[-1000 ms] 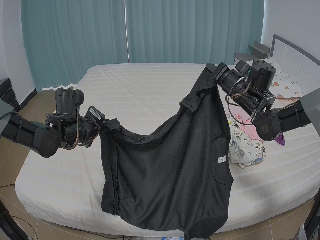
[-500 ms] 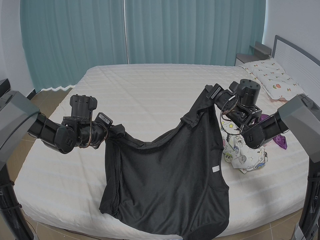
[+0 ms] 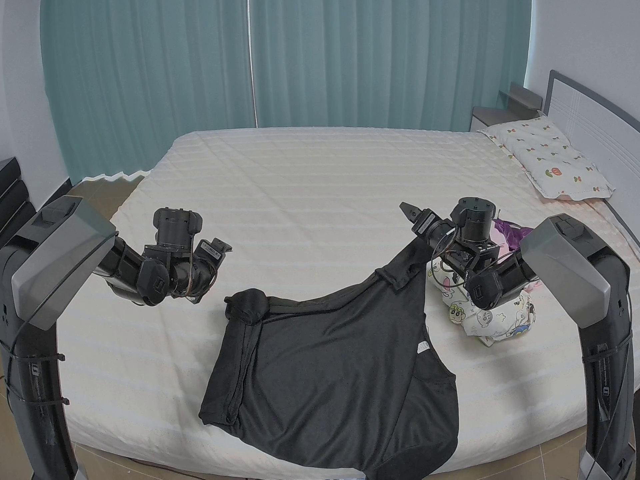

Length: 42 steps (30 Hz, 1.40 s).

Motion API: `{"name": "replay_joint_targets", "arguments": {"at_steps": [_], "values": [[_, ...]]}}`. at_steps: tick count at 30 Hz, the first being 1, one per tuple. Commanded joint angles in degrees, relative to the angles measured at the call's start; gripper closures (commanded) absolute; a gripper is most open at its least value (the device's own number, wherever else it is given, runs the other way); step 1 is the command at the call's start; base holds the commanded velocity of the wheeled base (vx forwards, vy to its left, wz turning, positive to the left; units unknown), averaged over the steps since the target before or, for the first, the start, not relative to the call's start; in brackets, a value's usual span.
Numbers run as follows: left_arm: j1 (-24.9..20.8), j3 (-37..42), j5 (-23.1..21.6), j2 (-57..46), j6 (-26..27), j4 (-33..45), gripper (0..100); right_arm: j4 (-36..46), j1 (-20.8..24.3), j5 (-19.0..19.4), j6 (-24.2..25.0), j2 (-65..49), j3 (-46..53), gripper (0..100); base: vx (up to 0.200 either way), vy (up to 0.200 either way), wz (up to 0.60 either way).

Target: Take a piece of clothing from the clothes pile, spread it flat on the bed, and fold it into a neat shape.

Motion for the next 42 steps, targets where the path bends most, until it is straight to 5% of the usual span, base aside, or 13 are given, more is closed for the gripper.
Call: {"name": "replay_joint_targets", "arguments": {"at_steps": [1,11,16,30,36,42], "values": [[0.9,0.2,-0.38,1.08,0.21,0.21,0,4.14,-1.48,-0.41,-0.96,2.07,3.76,0,0.0,0.0,0.0],[0.11,-0.24,-3.9,1.34,1.79,0.48,0,3.87,-2.71,-1.73,-1.75,-0.92,5.17,0,0.0,0.0,0.0],[-0.68,0.55,-3.37,3.1,5.83,0.56,0,3.26,-2.97,0.21,-1.75,-4.7,16.24,0,0.0,0.0,0.0],[-0.86,6.17,-3.9,0.81,5.74,0.74,0,-2.37,-2.53,1.35,0.98,-11.2,30.74,0,-0.086,0.0,0.0],[-2.44,16.28,-7.15,-4.64,6.71,0.3,0,-2.98,-2.27,1.0,1.33,-13.05,35.93,0,0.0,0.0,0.0],[-5.16,25.95,-6.97,-5.95,13.13,-0.49,0,-5.44,-1.3,1.0,1.15,-14.19,40.06,0,0.0,0.0,0.0]]}}
